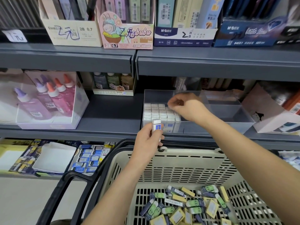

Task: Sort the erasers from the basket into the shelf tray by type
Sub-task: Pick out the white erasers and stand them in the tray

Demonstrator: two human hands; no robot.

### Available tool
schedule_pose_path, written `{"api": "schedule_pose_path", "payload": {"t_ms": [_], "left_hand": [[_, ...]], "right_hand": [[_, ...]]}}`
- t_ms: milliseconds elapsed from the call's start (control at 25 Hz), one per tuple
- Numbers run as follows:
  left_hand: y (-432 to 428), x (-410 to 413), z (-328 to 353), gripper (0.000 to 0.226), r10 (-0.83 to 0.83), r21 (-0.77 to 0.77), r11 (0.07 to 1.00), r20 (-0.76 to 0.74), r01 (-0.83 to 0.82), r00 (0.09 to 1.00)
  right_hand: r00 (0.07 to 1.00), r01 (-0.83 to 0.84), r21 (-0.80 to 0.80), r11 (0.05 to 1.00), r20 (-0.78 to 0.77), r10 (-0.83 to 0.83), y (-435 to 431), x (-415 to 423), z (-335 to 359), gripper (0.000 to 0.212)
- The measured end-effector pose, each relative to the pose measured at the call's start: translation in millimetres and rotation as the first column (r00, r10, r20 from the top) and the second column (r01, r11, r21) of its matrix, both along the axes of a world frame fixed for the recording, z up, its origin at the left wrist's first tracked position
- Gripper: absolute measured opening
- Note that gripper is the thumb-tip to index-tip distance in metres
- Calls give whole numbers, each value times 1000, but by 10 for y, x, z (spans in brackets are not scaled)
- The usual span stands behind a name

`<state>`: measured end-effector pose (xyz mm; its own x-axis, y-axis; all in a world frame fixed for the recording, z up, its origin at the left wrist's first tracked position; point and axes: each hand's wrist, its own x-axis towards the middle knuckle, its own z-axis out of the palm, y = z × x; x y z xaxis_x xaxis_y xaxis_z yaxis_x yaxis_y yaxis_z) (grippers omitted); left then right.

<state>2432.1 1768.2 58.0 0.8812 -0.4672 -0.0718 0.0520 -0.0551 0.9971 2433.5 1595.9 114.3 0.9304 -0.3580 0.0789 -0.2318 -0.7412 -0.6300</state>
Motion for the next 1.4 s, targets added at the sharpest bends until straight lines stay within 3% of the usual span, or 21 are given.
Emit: {"api": "schedule_pose_path", "payload": {"t_ms": [80,200,360,520,680,800,1040,1400], "left_hand": [[-1,13,14,13,-34,25,999,19,33,999],[-3,1,29,14,-112,31,993,90,110,990],[16,-28,43,12,-46,-86,995,80,53,996],[102,52,48,21,215,-20,975,310,-220,926],[124,145,-18,35,241,121,944,384,-307,891],[108,163,-57,45,184,174,954,303,-245,935],[96,135,-32,34,152,124,972,312,-199,938],[85,145,-47,32,148,120,974,297,-190,943]], "right_hand": [[966,-255,181,950,14,256,148,-206,84,18],[896,-424,208,882,-48,442,251,-395,121,32],[938,-334,195,922,-25,345,131,-446,137,20],[996,18,214,977,79,-35,-230,-344,192,10],[974,221,-57,974,52,-219,-345,-163,212,12],[985,171,-182,968,28,-169,-285,-124,216,4],[999,35,-380,924,-24,-48,-175,-113,281,14],[977,-4,-366,930,-200,-75,-124,-15,438,8]]}}
